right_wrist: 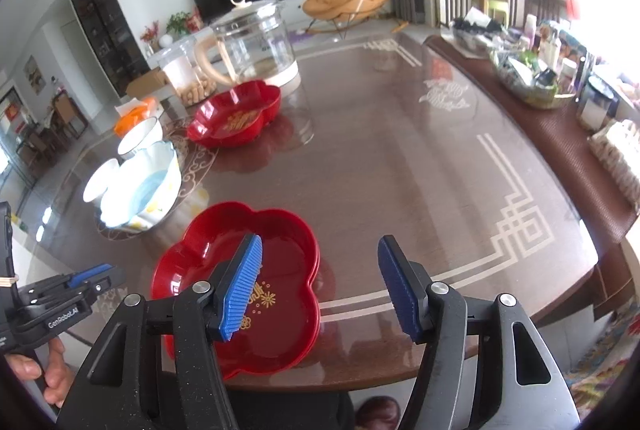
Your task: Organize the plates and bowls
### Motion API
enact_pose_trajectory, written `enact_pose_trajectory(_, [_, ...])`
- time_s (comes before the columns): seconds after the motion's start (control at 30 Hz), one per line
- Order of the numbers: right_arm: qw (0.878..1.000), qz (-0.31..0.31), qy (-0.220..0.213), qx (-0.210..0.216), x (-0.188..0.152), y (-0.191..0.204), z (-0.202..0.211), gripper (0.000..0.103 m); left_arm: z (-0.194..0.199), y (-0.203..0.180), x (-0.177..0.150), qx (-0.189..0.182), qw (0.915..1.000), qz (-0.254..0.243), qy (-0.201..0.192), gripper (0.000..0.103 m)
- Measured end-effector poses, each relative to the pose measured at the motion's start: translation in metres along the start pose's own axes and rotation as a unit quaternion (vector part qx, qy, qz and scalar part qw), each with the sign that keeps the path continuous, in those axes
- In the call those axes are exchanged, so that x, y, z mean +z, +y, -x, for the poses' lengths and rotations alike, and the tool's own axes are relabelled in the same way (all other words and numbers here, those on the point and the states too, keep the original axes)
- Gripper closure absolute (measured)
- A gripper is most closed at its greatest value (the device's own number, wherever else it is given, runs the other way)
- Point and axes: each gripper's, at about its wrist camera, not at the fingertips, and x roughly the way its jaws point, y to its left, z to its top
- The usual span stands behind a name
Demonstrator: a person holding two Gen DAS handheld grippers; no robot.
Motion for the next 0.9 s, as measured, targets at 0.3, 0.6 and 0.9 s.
enact_pose_trajectory(0.3, [0.999, 0.034, 0.020, 0.017, -0.041, 0.031, 0.002, 0.036, 0.022, 0.051, -0.022, 0.060, 0.9967, 0.038, -0.040, 0.011])
enact_pose_trajectory(0.6, [0.997, 0.068, -0.013, 0.014, -0.050, 0.054, 0.013, 0.036, 0.025, 0.107, -0.047, 0.052, 0.9903, 0.124, -0.035, 0.011])
enact_pose_trajectory(0.9, [0.997, 0.066, -0.021, 0.022, -0.049, 0.060, 0.011, 0.036, 0.039, 0.116, -0.050, 0.086, 0.9890, 0.107, -0.055, 0.011])
